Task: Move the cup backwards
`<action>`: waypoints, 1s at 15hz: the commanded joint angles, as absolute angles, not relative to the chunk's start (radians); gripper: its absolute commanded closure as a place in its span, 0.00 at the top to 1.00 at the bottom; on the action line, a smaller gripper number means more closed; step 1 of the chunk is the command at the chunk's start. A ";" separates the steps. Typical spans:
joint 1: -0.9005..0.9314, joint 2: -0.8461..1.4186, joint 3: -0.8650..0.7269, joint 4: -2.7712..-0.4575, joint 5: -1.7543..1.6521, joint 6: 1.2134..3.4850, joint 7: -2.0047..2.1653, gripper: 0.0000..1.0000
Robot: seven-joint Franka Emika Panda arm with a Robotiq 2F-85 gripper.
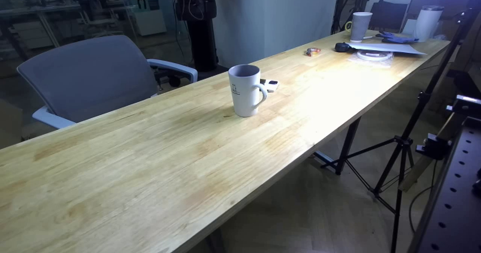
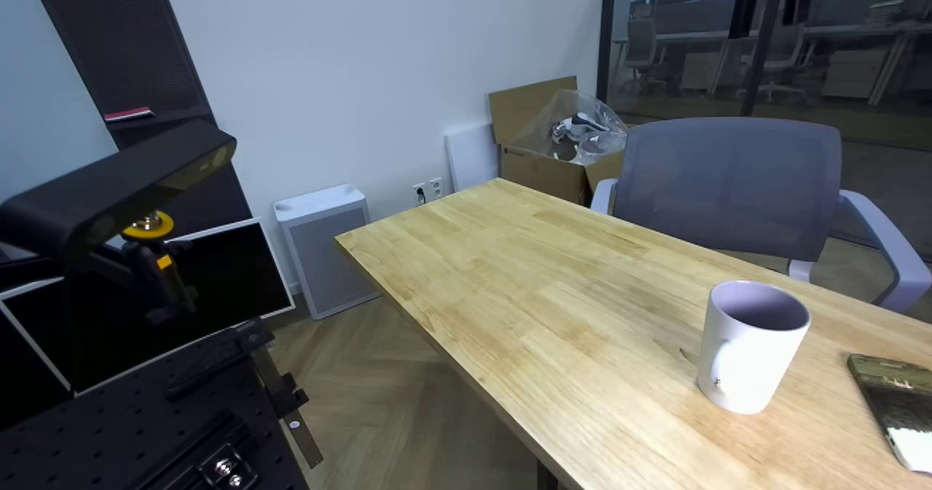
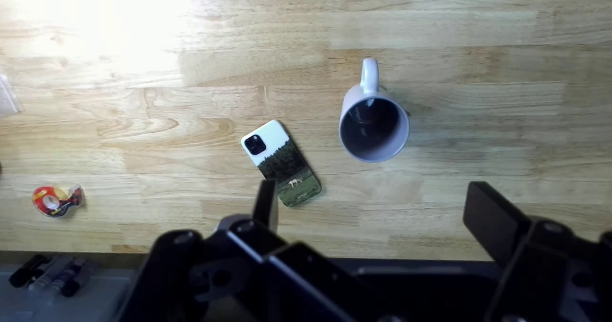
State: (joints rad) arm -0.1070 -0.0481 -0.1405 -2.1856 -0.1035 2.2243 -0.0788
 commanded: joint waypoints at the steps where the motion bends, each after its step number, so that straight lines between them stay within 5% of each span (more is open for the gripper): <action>1: -0.108 0.033 -0.124 -2.112 -0.128 2.233 -0.026 1.00; 15: -0.086 0.349 -0.100 -1.806 -0.092 2.273 0.037 1.00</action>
State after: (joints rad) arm -0.0888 0.2801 -0.1108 -1.8925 -0.1143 2.2821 0.0212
